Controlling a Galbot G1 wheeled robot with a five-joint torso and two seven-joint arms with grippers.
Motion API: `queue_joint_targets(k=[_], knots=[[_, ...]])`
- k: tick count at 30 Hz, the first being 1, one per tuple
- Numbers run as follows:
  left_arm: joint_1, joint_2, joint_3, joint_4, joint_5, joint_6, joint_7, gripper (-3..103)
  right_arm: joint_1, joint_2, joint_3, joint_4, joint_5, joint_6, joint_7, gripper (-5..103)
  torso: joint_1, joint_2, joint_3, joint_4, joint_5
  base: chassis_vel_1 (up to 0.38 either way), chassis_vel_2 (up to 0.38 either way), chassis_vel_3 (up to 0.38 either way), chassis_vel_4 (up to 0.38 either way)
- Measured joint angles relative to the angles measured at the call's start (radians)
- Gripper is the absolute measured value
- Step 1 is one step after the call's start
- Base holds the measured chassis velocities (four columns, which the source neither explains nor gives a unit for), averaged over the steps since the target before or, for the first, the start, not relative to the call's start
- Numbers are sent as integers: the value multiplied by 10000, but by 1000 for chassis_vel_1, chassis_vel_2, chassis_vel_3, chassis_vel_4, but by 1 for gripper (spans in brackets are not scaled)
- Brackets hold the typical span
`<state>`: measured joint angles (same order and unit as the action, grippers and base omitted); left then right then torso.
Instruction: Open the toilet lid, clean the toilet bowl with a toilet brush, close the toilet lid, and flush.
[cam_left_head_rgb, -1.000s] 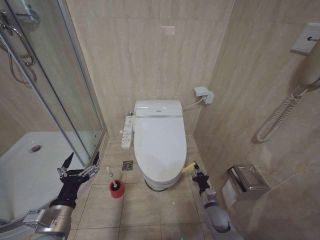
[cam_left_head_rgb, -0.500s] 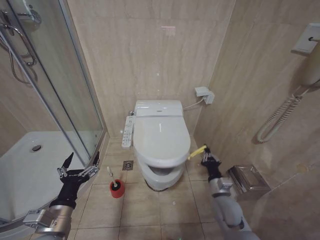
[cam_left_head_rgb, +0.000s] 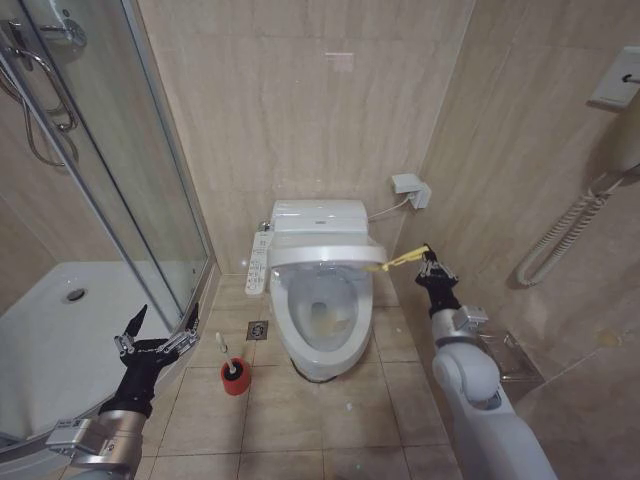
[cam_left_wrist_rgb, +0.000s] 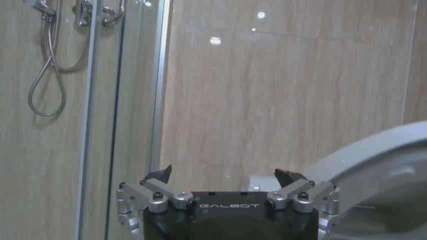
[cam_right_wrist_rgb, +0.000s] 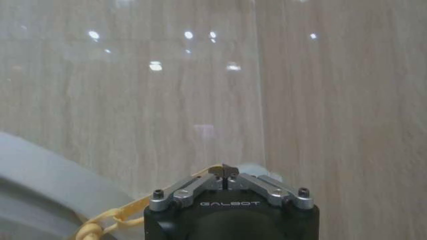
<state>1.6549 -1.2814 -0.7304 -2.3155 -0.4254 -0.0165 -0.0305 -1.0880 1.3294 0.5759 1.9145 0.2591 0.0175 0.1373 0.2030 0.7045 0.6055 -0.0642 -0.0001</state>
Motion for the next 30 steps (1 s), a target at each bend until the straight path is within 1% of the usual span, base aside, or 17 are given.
queue_joint_targets(k=[5,8,14,17,21,25,30], knots=[[0,0,0,0,0,0,0,100,30,-35,46,-57,-281,407,-323,0,0,0,0,-2,0,0,0,0,0],[0,0,0,1,0,0,0,100,6,-67,23,-60,-272,421,-347,0,0,0,0,-3,0,0,0,0,0],[1,0,-1,0,0,0,0,100,77,-158,-89,-151,208,436,-360,0,-2,0,-1,0,1,0,0,0,0],[1,0,0,0,0,0,0,100,86,-209,-89,-196,265,441,-383,0,-3,1,-1,0,1,-15,18,11,-6],[6,0,0,1,0,0,0,100,104,-246,-73,-343,261,690,-363,0,-4,1,-2,2,1,-72,92,86,-79],[-1,0,-1,1,0,0,-1,100,88,-279,24,-507,-378,1066,-137,0,5,-1,1,4,1,-113,138,115,-122],[-2,0,-1,0,0,0,-1,100,65,-297,58,-536,-519,1120,-52,0,6,-2,2,3,0,-65,80,73,-76]])
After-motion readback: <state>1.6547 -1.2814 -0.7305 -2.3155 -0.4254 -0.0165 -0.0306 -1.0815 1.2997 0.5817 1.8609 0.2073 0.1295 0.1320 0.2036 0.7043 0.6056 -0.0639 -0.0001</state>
